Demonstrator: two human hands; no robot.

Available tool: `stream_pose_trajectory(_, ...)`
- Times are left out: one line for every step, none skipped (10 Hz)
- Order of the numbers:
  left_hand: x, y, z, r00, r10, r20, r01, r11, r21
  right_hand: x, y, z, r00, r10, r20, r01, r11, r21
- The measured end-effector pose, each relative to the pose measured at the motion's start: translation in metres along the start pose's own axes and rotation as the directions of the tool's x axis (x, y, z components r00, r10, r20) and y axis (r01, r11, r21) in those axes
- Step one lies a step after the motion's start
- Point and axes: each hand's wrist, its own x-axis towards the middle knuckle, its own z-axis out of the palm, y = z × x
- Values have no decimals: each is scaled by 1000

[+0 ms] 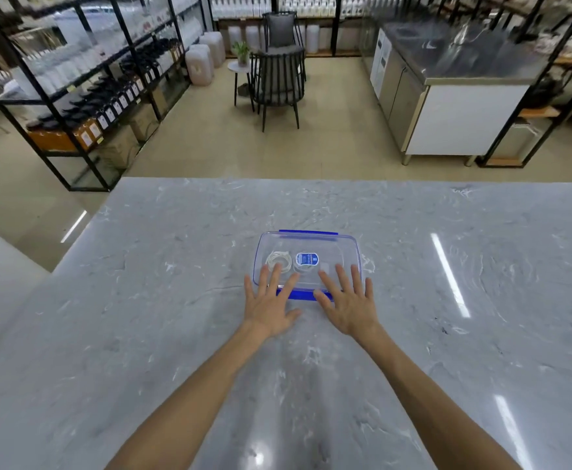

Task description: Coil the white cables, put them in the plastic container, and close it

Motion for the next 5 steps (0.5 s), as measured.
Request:
stream_pose_trajectory(48,-4,-28,996,-11,93,14,999,-30,52,9,-14,996,20,87,-20,1000,-6)
stream_pose_trajectory(76,-7,-43,988,-8,155,14,999,-40,80,13,-26,993,7,117,-7,1000,1)
stream_pose_trajectory(86,-10,-47,984,-3,177,11,999,-40,90,13,-33,985,6,170,-6,1000,-4)
stream_pose_trajectory(86,-8,-56,977,-18,214,28,999,-42,94,11,-38,981,1,192,2,1000,-13)
stream_pose_trajectory(87,-7,-78,967,-45,252,68,994,-83,92,12,-51,971,-33,235,33,999,5)
